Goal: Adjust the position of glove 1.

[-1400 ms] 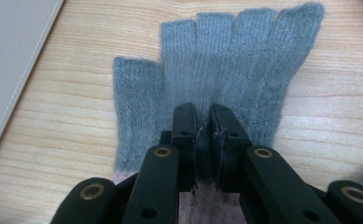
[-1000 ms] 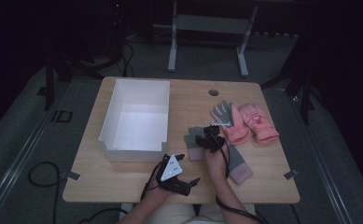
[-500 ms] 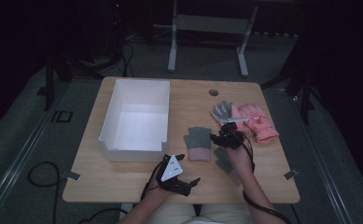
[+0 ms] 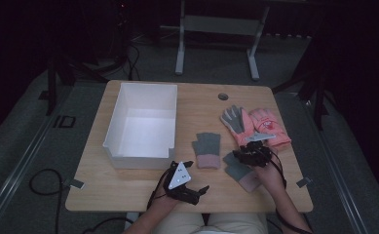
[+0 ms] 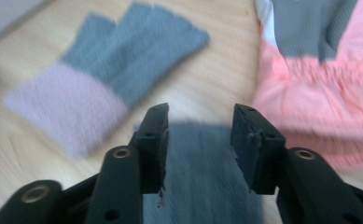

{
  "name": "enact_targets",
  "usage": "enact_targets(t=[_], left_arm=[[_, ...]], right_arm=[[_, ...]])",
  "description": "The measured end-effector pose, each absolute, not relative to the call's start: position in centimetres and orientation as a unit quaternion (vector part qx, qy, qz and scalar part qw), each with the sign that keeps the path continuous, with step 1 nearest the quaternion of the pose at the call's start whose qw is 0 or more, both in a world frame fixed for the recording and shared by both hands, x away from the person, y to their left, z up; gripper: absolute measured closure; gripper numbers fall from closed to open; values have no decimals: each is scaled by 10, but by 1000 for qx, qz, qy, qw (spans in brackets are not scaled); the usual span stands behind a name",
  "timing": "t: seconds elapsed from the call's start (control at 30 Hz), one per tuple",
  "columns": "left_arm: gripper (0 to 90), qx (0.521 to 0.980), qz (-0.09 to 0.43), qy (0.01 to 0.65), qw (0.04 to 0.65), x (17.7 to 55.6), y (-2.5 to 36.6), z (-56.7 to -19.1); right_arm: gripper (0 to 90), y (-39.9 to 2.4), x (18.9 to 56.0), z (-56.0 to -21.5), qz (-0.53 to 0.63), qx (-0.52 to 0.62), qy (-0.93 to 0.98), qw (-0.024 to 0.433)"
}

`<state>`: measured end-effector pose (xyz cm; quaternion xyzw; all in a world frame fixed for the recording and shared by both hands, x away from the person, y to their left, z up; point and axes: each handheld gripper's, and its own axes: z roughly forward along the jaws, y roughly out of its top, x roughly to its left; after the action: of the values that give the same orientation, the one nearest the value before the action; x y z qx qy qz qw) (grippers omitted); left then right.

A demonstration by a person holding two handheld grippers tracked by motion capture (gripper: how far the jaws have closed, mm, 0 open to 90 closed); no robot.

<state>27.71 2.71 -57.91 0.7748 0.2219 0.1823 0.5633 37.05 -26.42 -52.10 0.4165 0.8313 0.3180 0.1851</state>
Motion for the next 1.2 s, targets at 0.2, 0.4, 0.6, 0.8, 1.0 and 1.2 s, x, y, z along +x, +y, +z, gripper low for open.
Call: enact_targets(t=[0.2,0.4,0.6,0.8,1.0,1.2], left_arm=[[12,776,182,222,562,277,27,-579],[12,777,181,223,561,277,27,-579],[12,775,183,221,562,277,27,-579],[12,777,184,220,560,277,27,-579],[12,776,184,221,561,277,27,-579],[12,777,185,220,560,277,26,-579]], right_arm=[[626,-283,363,-534,302,417,838,178],[685,-286,364,-546,290,414,846,172],[805,-287,365,-549,288,405,850,172],[857,-282,366,-547,277,434,839,173],[870,-279,350,-535,291,471,811,190],[870,-285,325,-514,318,514,764,227]])
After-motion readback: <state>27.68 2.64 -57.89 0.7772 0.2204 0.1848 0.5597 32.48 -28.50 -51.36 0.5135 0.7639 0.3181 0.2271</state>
